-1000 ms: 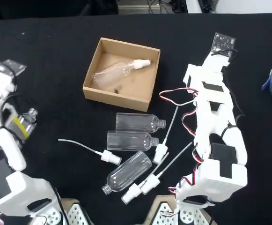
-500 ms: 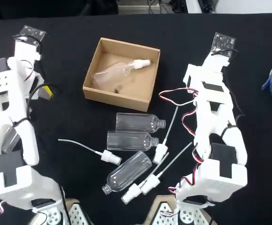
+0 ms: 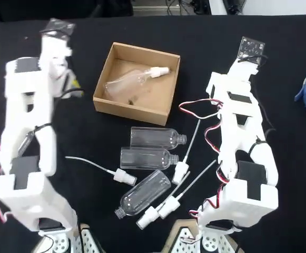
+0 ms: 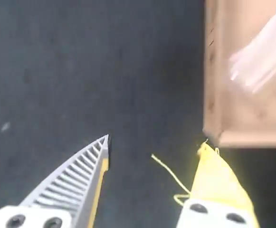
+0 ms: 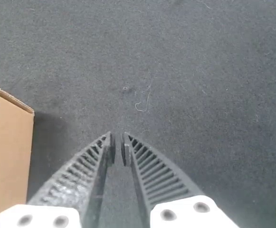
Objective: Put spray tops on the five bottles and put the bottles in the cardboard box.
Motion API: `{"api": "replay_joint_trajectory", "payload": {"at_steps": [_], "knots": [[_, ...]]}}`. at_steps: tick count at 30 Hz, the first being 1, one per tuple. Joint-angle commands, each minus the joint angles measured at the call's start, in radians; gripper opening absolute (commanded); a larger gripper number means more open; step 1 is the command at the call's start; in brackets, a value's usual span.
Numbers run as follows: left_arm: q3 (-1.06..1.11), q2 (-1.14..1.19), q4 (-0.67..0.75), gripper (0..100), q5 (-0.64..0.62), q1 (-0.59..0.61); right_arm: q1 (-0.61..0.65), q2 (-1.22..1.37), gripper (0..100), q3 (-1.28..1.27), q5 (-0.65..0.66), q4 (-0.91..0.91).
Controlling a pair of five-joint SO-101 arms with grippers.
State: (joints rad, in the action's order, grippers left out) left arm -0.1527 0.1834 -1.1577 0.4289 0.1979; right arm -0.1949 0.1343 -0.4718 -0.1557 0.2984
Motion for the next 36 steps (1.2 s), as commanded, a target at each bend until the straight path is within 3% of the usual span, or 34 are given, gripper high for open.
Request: {"api": "replay_joint_trajectory", "payload": {"at_steps": [1,6,16,21,30,36], "knots": [[-0.107,0.104,0.117,16,-0.058,-0.065,0.003,-0.004,1.4,0.041,-0.003,-0.018],[-0.249,0.232,0.115,16,-0.141,-0.102,0.003,-0.004,1.4,0.042,-0.003,-0.018],[-0.334,0.396,0.115,16,-0.147,-0.111,0.003,-0.004,1.4,0.044,-0.003,-0.018],[-0.348,0.359,0.091,16,-0.147,-0.101,0.003,-0.004,1.4,0.044,-0.003,-0.018],[-0.492,0.282,-0.124,16,-0.158,-0.133,0.003,-0.004,1.4,0.044,-0.003,-0.018],[-0.498,0.282,-0.130,16,-0.235,-0.154,0.003,-0.004,1.4,0.044,-0.003,-0.018]]}}
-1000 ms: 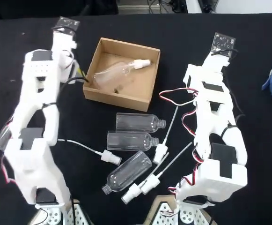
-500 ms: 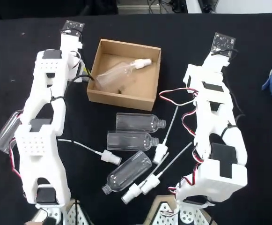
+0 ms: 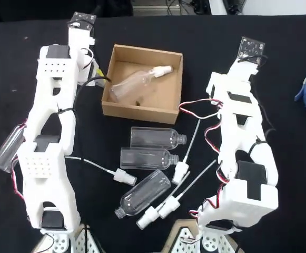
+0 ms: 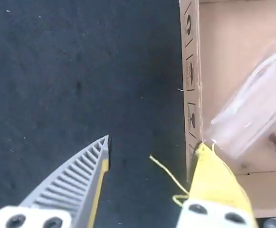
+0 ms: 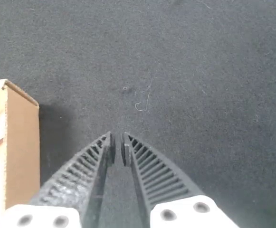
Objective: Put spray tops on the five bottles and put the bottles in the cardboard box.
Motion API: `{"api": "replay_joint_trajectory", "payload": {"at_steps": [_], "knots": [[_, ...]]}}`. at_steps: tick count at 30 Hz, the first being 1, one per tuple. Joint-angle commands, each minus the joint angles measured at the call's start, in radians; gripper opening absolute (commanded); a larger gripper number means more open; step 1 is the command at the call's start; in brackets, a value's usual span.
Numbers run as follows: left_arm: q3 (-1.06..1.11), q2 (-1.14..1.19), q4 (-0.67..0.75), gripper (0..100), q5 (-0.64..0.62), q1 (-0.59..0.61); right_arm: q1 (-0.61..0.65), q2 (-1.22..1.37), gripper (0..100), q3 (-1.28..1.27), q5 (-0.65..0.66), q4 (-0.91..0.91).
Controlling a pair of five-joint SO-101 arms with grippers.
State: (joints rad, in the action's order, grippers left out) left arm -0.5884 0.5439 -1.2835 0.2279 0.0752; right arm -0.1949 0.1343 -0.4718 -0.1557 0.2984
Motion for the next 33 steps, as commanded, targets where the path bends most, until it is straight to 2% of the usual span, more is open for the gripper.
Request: {"api": "replay_joint_trajectory", "payload": {"at_steps": [1,12,17,27,33], "knots": [[-0.058,-0.077,-0.005,16,-0.031,-0.039,0.003,-0.004,1.4,0.042,-0.003,-0.018],[-0.148,-0.054,-0.017,16,-0.038,-0.021,0.003,-0.004,1.3,0.042,-0.003,-0.018],[-0.209,-0.043,-0.104,16,-0.038,-0.058,0.003,-0.004,1.4,0.044,-0.003,-0.018],[-0.134,0.089,-0.054,16,-0.038,-0.087,0.003,-0.004,1.4,0.044,-0.003,-0.018],[-0.130,0.112,-0.106,16,-0.038,-0.085,0.003,-0.004,1.4,0.044,-0.003,-0.018]]}}
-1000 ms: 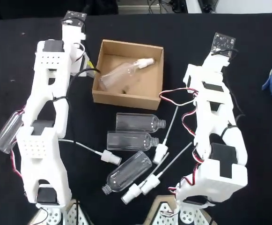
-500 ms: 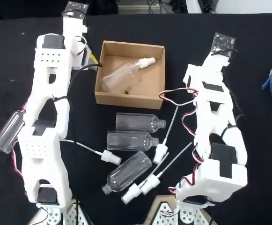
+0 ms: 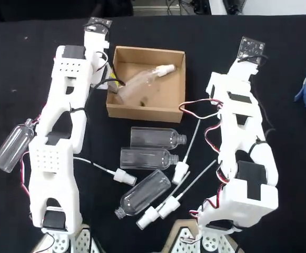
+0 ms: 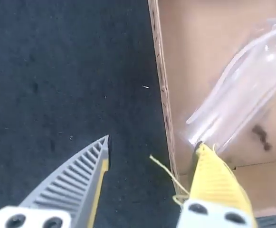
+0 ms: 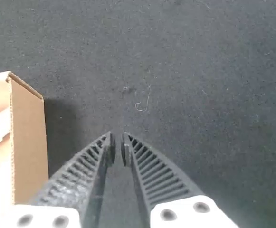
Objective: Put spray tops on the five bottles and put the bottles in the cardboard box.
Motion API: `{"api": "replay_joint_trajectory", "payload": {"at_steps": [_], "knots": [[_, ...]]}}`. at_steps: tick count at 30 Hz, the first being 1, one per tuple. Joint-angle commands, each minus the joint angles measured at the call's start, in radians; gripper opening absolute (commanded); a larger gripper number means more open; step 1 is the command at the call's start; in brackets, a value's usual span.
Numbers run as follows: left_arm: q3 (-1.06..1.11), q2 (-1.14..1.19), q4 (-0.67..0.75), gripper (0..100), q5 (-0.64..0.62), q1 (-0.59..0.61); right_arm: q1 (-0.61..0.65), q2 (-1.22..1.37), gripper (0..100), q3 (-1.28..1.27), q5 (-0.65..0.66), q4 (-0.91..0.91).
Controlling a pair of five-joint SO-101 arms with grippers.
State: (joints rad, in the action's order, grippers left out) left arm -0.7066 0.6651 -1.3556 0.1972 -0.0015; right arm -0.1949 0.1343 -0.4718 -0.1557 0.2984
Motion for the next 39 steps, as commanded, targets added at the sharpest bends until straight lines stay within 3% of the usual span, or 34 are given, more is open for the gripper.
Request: {"api": "replay_joint_trajectory", "payload": {"at_steps": [1,6,16,29,34,39], "knots": [[-0.010,-0.009,-0.051,15,-0.009,-0.008,0.003,-0.004,1.4,0.044,-0.003,-0.018],[-0.008,-0.015,-0.104,6,-0.008,-0.004,0.003,-0.004,1.4,0.044,-0.003,-0.018],[-0.054,-0.018,-0.264,3,-0.008,0.024,0.003,-0.004,1.4,0.044,-0.003,-0.018],[-0.027,-0.018,-0.339,3,0.002,0.137,0.003,-0.004,1.4,0.044,-0.003,-0.017],[-0.035,-0.018,-0.370,15,-0.006,0.131,0.005,-0.004,1.4,0.044,-0.003,-0.017],[-0.102,-0.018,-0.373,15,0.009,0.131,0.005,-0.004,1.4,0.044,-0.003,-0.017]]}}
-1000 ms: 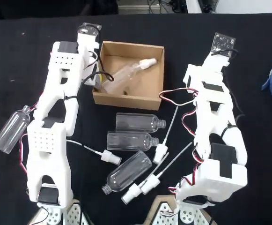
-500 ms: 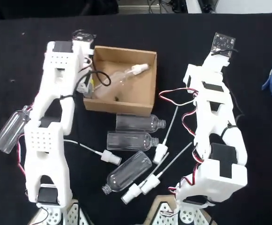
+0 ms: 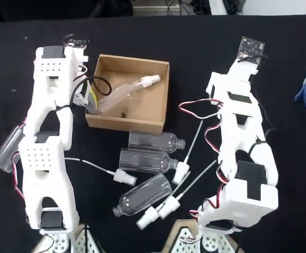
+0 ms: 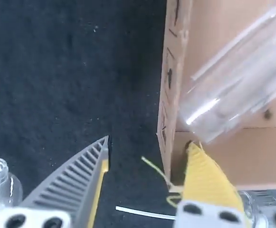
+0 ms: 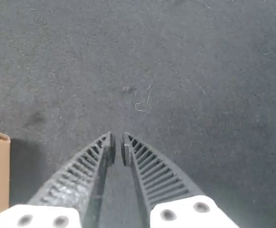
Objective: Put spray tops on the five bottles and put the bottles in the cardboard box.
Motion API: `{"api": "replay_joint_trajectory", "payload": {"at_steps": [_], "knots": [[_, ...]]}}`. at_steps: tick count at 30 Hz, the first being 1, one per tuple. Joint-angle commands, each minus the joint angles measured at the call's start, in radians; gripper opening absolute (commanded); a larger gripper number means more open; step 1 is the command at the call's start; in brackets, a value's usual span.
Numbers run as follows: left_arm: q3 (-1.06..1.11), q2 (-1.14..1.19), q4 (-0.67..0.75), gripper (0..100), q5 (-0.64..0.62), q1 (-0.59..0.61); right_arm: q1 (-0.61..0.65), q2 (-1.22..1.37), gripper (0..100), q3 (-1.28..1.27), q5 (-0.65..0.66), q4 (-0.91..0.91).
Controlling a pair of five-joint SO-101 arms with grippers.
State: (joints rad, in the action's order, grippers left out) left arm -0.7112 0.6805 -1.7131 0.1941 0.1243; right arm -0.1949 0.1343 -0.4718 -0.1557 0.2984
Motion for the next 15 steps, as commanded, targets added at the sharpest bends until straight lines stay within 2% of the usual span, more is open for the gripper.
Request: {"api": "replay_joint_trajectory", "payload": {"at_steps": [1,5,8,12,15], "knots": [[-0.133,-0.034,-0.018,15,0.034,0.005,0.005,-0.004,1.4,0.044,-0.003,-0.017],[-0.260,-0.034,-0.049,15,0.169,-0.045,0.005,-0.004,1.4,0.042,-0.003,-0.017],[-0.272,-0.034,-0.048,14,0.261,-0.120,0.005,-0.004,1.4,0.042,-0.003,-0.017],[-0.272,-0.023,-0.041,14,0.304,-0.208,0.005,-0.004,1.4,0.042,-0.003,-0.017],[-0.263,-0.021,0.020,14,0.299,-0.245,0.005,-0.004,1.4,0.044,-0.003,-0.017]]}}
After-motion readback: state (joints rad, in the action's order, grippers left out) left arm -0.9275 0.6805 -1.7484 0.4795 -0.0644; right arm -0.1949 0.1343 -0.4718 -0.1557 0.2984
